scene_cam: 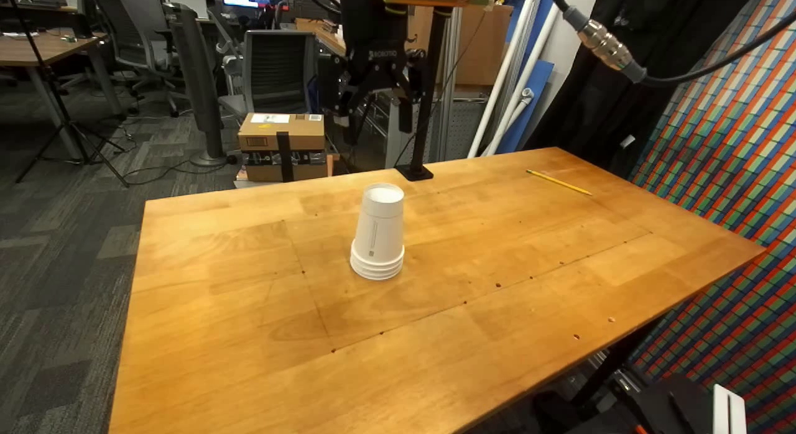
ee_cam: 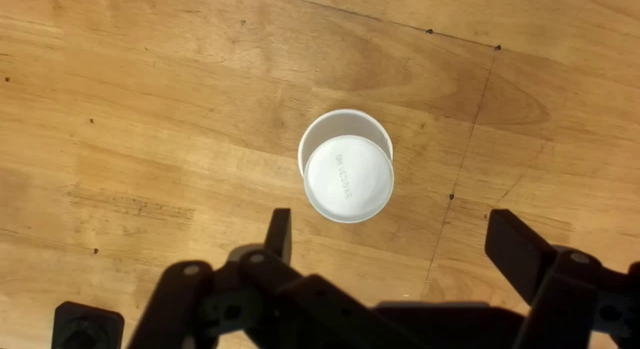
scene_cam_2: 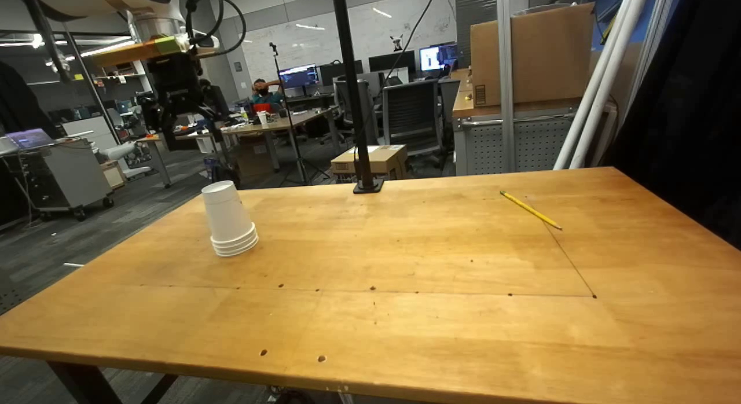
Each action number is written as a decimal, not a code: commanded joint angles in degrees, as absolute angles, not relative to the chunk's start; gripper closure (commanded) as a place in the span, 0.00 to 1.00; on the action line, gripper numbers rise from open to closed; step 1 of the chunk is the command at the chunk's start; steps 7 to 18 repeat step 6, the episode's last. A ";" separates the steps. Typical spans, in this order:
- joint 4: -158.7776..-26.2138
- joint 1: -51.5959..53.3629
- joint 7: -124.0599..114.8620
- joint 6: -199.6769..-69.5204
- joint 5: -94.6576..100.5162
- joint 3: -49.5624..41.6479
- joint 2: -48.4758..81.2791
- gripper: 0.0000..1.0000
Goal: Stack all the cups together
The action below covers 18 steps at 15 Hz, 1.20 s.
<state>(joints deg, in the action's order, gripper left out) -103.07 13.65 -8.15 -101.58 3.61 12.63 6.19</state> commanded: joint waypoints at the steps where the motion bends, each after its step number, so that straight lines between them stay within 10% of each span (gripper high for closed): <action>1: -103.19 13.70 -8.18 -101.46 3.54 12.51 5.72 0.00; 18: -103.98 13.66 -8.20 -101.68 3.48 12.52 5.21 0.00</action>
